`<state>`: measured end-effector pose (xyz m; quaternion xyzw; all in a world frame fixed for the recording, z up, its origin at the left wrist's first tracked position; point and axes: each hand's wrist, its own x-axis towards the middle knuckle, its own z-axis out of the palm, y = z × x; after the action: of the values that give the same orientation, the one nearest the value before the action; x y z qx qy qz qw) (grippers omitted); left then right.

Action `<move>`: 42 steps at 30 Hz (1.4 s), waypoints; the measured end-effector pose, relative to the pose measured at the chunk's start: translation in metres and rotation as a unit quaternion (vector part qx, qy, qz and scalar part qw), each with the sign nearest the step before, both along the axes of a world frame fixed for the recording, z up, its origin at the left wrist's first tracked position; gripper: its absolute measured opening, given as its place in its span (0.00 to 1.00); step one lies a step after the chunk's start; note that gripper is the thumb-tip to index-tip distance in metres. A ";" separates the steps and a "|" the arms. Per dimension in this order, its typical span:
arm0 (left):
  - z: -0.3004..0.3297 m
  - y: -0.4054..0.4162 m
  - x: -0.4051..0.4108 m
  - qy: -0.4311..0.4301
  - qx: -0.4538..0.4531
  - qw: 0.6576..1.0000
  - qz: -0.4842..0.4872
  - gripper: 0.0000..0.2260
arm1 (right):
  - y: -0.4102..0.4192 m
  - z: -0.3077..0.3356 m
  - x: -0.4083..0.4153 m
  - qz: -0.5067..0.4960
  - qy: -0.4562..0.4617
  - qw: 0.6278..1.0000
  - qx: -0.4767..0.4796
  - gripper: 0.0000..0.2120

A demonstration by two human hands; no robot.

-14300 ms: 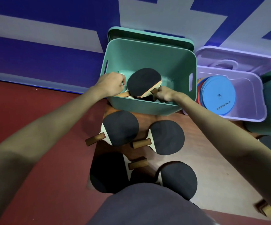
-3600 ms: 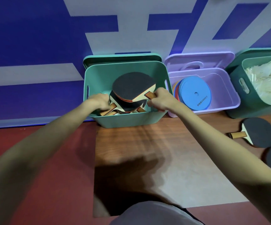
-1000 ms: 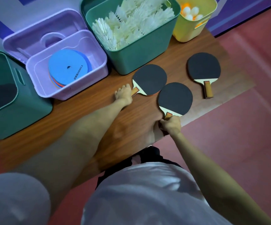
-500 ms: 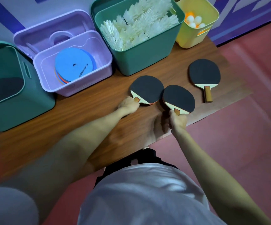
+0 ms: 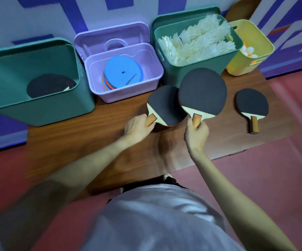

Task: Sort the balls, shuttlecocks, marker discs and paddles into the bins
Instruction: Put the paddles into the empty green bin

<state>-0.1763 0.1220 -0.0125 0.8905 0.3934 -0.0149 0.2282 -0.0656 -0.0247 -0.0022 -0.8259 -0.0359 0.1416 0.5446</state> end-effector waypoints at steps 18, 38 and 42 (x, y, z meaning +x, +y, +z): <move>0.102 0.234 -0.213 -0.093 0.063 0.973 0.199 0.13 | 0.265 0.083 -0.126 0.311 -0.140 0.940 0.026 0.22; 0.043 0.359 -0.251 0.097 -0.078 0.971 0.205 0.16 | 0.348 0.064 -0.153 0.391 -0.037 0.916 -0.077 0.20; 0.025 0.364 -0.256 0.101 -0.128 0.962 0.217 0.17 | 0.355 0.062 -0.151 0.409 -0.024 0.907 -0.093 0.18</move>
<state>-0.4328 0.4857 0.0129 0.7409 0.5928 -0.1053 0.2975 -0.2164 0.3307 0.0597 -0.7888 -0.3703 0.3346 0.3587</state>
